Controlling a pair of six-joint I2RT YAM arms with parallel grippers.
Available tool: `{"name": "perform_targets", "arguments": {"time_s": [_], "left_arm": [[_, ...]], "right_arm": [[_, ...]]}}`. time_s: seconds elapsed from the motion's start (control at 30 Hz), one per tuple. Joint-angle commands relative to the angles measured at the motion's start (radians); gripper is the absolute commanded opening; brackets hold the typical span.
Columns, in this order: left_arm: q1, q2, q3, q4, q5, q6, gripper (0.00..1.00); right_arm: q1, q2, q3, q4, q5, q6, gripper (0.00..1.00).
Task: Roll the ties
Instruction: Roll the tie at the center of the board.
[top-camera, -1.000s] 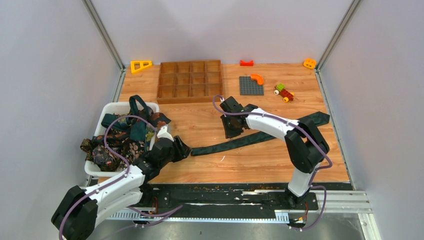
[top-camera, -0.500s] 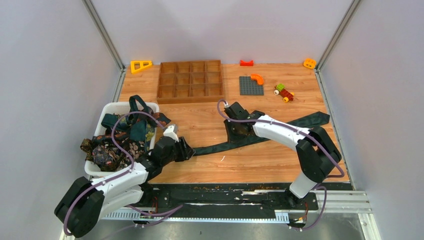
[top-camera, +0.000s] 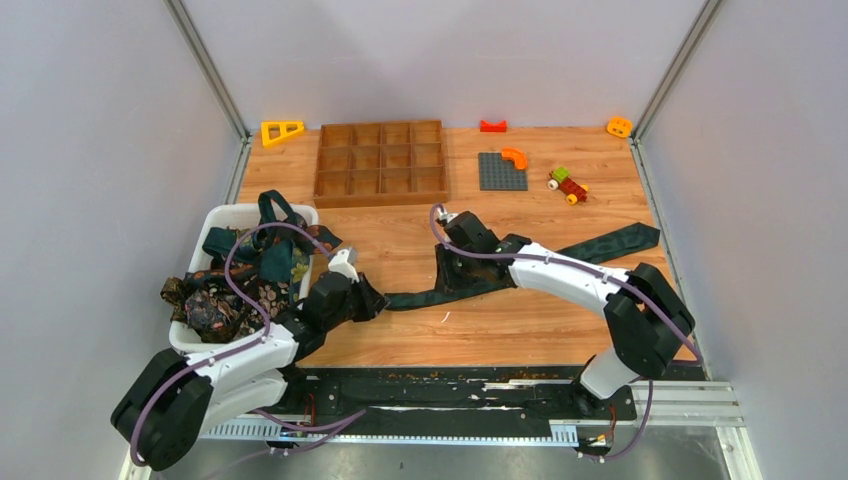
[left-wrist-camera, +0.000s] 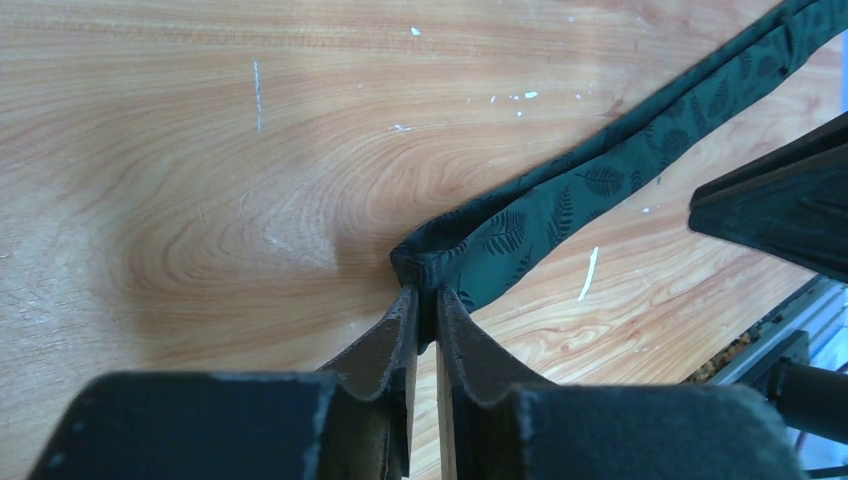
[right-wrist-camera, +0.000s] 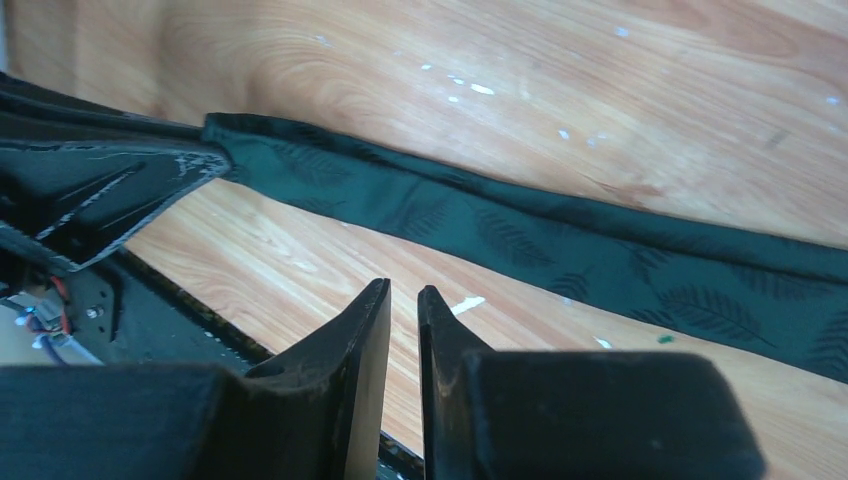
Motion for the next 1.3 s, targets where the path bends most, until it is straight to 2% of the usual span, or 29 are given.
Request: {"name": "perform_targets", "arguments": {"time_s": [0.0,0.13,0.4,0.8,1.27], "left_arm": [[0.004,-0.046,-0.010,0.026,-0.012,-0.024,0.15],[0.004,-0.068,-0.013,-0.001,-0.032,-0.038,0.08],[0.003,-0.120,-0.037,-0.032,-0.070,-0.094,0.00],[0.004,-0.163,-0.040,-0.074,-0.077,-0.090,0.00],[0.004,-0.192,-0.041,-0.110,-0.069,-0.063,0.00]], "right_arm": [[0.034,0.010,0.018,0.112,-0.041,0.048,0.17],[0.056,0.054,0.050,0.132,-0.045,0.063,0.16],[0.121,0.126,0.069,0.275,-0.062,0.139,0.16],[0.147,0.298,0.155,0.296,-0.070,0.154,0.14],[0.151,0.289,0.157,0.258,-0.027,0.141,0.13]]}}
